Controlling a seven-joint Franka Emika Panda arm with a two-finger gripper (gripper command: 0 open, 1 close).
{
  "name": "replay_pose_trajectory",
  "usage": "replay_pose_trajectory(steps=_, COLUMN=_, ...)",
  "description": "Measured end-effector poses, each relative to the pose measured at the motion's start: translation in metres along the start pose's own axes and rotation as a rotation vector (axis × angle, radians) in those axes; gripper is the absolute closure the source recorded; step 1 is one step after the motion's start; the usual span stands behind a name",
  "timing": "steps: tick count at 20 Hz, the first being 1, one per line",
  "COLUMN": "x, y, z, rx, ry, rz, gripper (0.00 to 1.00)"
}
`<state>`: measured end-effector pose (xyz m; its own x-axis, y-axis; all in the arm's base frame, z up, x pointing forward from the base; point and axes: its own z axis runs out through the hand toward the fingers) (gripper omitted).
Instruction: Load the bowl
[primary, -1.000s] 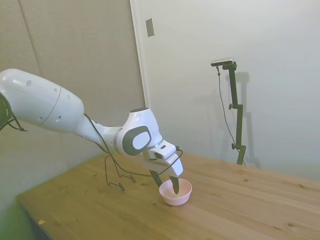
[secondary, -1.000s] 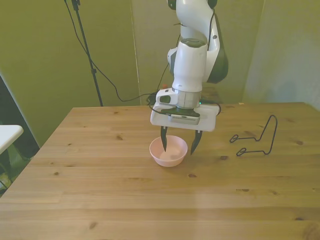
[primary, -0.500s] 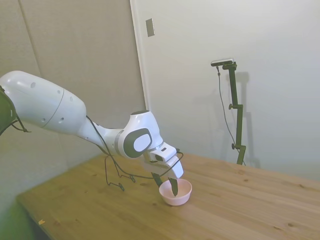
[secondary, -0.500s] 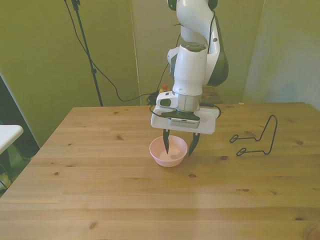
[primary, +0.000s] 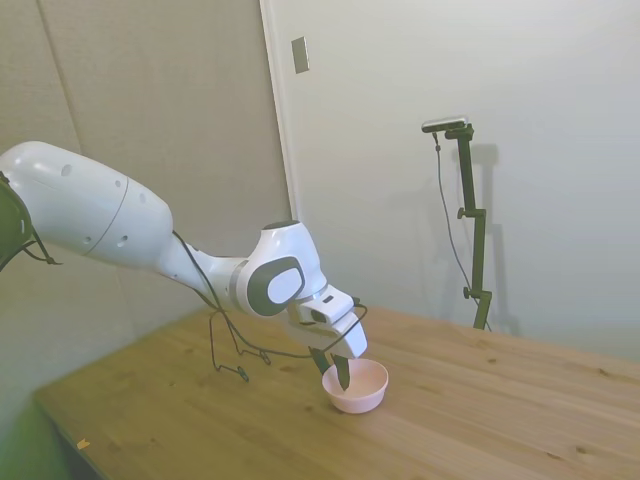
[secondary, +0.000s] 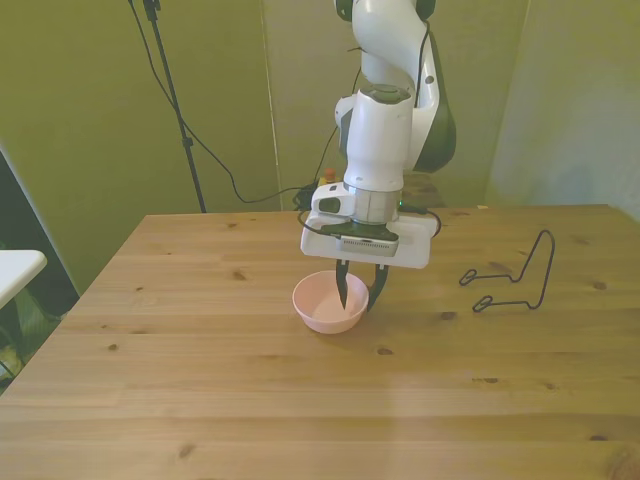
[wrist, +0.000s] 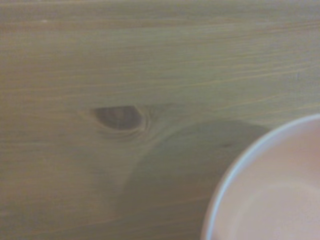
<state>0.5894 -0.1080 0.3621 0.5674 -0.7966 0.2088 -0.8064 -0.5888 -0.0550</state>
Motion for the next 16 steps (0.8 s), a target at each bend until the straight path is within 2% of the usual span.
replay_pose_trajectory(steps=11, x=0.012, y=-0.009, z=-0.002, rx=0.017, ry=-0.020, rz=0.007, gripper=1.00)
replay_pose_trajectory(steps=16, x=0.010, y=-0.023, z=-0.024, rx=0.087, ry=-0.103, rz=-0.008, gripper=1.00)
